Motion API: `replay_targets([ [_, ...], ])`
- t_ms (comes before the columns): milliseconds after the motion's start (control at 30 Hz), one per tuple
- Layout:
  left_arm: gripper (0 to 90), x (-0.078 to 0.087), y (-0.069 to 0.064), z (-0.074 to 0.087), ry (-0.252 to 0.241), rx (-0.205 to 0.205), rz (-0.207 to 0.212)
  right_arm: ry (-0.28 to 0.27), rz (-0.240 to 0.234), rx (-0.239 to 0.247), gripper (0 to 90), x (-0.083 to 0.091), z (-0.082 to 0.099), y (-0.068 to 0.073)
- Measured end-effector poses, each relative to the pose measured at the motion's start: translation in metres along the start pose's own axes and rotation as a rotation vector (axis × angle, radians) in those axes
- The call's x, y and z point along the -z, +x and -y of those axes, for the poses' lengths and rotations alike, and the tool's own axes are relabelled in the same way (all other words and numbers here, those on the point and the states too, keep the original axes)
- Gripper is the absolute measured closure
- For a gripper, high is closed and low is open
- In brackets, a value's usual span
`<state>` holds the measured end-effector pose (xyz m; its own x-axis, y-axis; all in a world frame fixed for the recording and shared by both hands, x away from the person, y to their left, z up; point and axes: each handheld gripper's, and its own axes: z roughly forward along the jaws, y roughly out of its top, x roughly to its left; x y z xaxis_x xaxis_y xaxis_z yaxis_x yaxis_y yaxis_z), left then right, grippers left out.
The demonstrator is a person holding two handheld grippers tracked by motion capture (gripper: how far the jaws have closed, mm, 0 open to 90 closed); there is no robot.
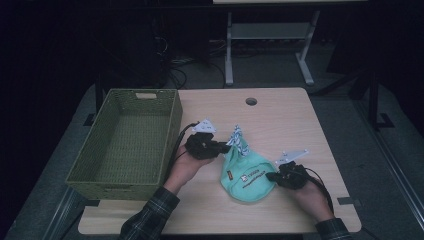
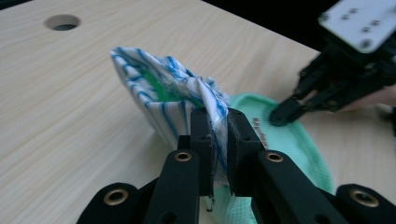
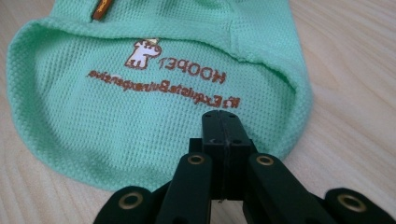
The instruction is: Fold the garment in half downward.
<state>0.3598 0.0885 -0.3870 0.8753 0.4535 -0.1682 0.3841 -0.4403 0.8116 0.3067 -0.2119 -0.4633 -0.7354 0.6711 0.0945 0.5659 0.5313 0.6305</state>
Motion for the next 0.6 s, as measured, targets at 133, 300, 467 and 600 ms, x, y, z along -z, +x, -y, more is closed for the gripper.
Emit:
replay_targets([
  [133,82.3,-0.002,-0.007,0.000,0.008,-0.044,0.035,-0.003,-0.001,-0.006,90.0,0.000,0.000,0.000],
  [300,82.3,-0.005,-0.015,0.003,0.023,-0.073,0.073,-0.003,-0.005,-0.011,90.0,0.000,0.000,-0.001],
  [467,82.3,-0.012,-0.022,0.009,0.046,-0.076,0.120,-0.002,-0.006,-0.016,90.0,0.000,0.001,-0.001],
  [600,82.3,-0.020,-0.026,0.014,0.074,-0.073,0.147,-0.004,-0.006,-0.019,90.0,0.000,0.001,-0.001],
])
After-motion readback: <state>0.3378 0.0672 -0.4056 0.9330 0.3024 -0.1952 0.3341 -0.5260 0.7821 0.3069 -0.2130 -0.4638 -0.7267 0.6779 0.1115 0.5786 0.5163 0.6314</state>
